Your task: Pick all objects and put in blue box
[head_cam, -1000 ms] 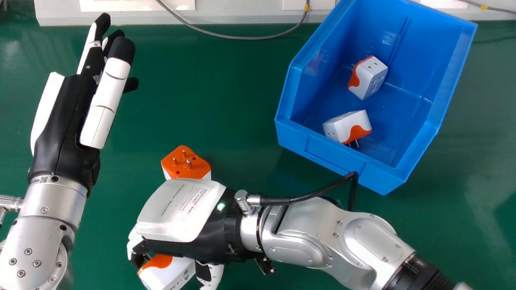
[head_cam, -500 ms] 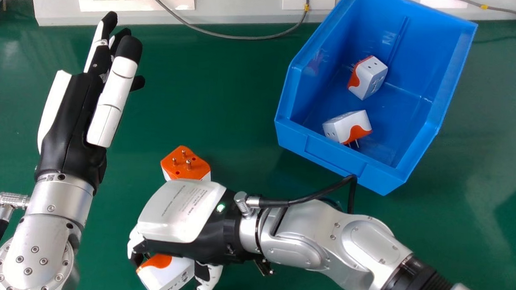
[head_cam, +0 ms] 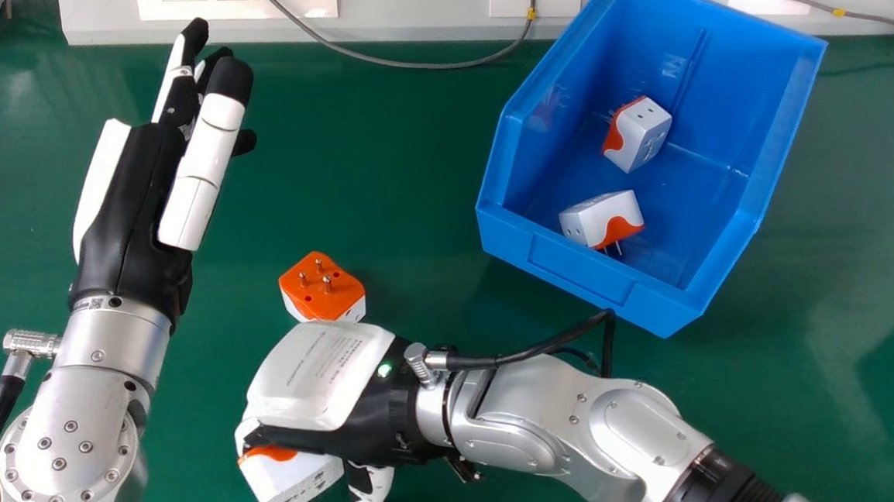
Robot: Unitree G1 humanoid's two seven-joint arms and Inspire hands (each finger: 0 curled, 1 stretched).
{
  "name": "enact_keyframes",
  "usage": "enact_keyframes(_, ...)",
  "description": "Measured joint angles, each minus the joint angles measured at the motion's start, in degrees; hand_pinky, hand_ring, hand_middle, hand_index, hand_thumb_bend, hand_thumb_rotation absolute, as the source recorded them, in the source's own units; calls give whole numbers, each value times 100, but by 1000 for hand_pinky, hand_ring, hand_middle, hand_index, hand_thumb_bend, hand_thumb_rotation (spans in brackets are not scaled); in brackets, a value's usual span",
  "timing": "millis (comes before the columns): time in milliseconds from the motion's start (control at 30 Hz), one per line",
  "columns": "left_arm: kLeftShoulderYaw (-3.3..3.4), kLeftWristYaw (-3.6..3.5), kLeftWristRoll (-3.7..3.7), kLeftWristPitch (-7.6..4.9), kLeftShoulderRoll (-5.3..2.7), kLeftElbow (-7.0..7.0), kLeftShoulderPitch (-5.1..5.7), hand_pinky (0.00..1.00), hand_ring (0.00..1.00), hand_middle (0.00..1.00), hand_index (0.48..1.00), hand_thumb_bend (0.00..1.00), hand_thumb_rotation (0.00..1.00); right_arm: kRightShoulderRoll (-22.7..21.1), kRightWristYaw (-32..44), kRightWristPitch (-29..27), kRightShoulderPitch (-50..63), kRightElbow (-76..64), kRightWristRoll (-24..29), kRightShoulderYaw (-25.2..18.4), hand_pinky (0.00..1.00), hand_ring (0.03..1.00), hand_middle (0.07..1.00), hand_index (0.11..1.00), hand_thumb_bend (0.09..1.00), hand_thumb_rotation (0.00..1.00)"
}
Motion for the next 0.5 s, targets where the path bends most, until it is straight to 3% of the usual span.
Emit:
enact_keyframes(33, -2, 2, 0, 5, -1, -2, -2, 853, 960, 970, 1000, 777, 1000, 0, -97, 19, 66, -1, -1, -5, 597, 733, 763, 658, 539, 24)
enact_keyframes(100, -5, 24, 1, 16, -7, -7, -8, 853, 960, 970, 1000, 777, 1000, -17, -415, -4, 204, 2, -25, -6, 597, 733, 763, 658, 539, 24)
enact_keyframes(133, -10, 32, 2, 23, -11, -12, -11, 852, 960, 970, 1000, 774, 1000, -32, -620, -39, 254, 2, -61, -5, 491, 604, 647, 622, 535, 43)
enact_keyframes(167, -17, 41, 3, 33, -15, -19, -13, 852, 960, 970, 1000, 774, 1000, -44, -802, -79, 275, 8, -123, -1, 491, 604, 647, 622, 535, 43)
enact_keyframes(233, -37, 53, 4, 47, -41, -39, -17, 852, 959, 970, 1000, 764, 1000, -83, -1168, -184, 274, 68, -211, 0, 320, 405, 453, 568, 530, 72)
enact_keyframes(267, -38, 63, 5, 51, -55, -47, -18, 852, 959, 970, 1000, 760, 1000, -90, -1285, -225, 272, 127, -215, -1, 261, 335, 387, 549, 528, 82)
enact_keyframes(300, -38, 73, 5, 65, -64, -57, -18, 852, 959, 970, 1000, 760, 1000, -100, -1417, -289, 269, 210, -224, 0, 261, 335, 387, 549, 528, 82)
enact_keyframes(333, -38, 78, 5, 83, -66, -70, -19, 851, 959, 970, 1000, 758, 1000, -116, -1538, -348, 268, 285, -239, 3, 177, 235, 292, 522, 525, 96)
enact_keyframes(500, -42, 112, 12, 120, -94, -162, -19, 851, 959, 969, 1000, 767, 1000, -123, -2166, -574, 238, 673, -295, 15, 94, 135, 201, 493, 522, 111)
